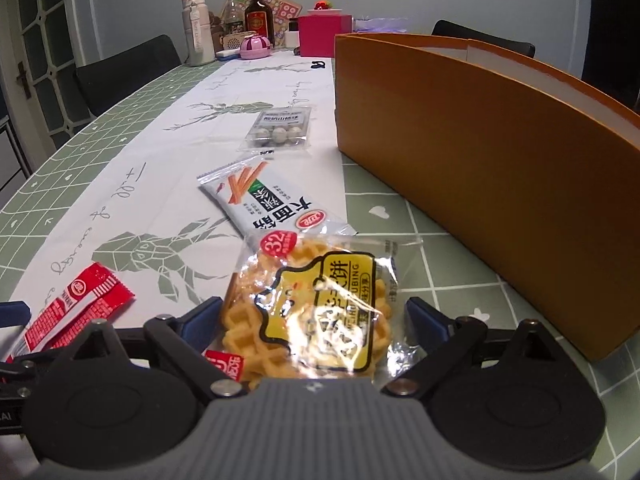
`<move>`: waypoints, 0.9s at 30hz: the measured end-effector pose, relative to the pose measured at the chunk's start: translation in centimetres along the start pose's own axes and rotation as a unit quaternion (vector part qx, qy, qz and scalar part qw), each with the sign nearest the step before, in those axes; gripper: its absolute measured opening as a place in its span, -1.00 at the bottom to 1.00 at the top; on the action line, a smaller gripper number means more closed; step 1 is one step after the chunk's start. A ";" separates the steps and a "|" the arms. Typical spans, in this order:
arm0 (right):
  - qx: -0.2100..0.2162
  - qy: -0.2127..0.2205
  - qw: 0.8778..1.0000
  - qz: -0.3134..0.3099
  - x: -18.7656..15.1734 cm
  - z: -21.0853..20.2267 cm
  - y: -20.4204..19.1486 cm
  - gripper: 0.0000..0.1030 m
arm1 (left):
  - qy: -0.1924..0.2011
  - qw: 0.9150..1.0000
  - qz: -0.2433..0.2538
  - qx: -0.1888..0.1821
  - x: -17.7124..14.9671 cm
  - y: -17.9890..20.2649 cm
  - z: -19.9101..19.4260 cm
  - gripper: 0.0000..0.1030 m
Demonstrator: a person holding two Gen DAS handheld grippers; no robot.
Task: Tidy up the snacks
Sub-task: 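Lift both held packs and carry them over the orange box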
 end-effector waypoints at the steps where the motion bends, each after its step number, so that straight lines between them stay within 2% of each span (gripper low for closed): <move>1: 0.002 0.003 1.000 -0.003 0.0 0.0 -0.1 0.78 | 0.000 1.000 0.000 -0.002 0.0 0.0 0.0 0.83; 2: 0.005 0.007 1.000 -0.009 0.0 -0.1 -0.2 0.75 | 0.001 1.000 0.000 -0.005 0.0 0.1 -0.1 0.76; 5: 0.012 0.011 0.999 -0.030 0.0 -0.3 -0.4 0.54 | 0.006 1.000 0.011 -0.015 -0.2 0.6 -0.4 0.31; 6: 0.015 0.011 0.999 -0.033 0.0 -0.3 -0.4 0.52 | 0.006 1.000 0.014 -0.014 -0.2 0.8 -0.5 0.25; 15: 0.033 0.017 0.998 -0.042 -0.6 -1.1 -0.3 0.44 | 0.001 0.999 0.026 -0.022 -0.7 1.5 -1.2 0.10; 27: 0.058 0.024 0.997 -0.042 -1.2 -3.2 0.3 0.42 | 0.006 0.999 0.027 -0.026 -0.3 2.1 -3.2 0.07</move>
Point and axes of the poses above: each gripper's, at about its wrist camera, not at the fingertips, and z roughly the way its jaws point, y to its right, x to its top, the point moved 2 cm from there along z, roughly the way its jaws point, and after that the axes turned 14 degrees about -z, right-handed, at the moved point
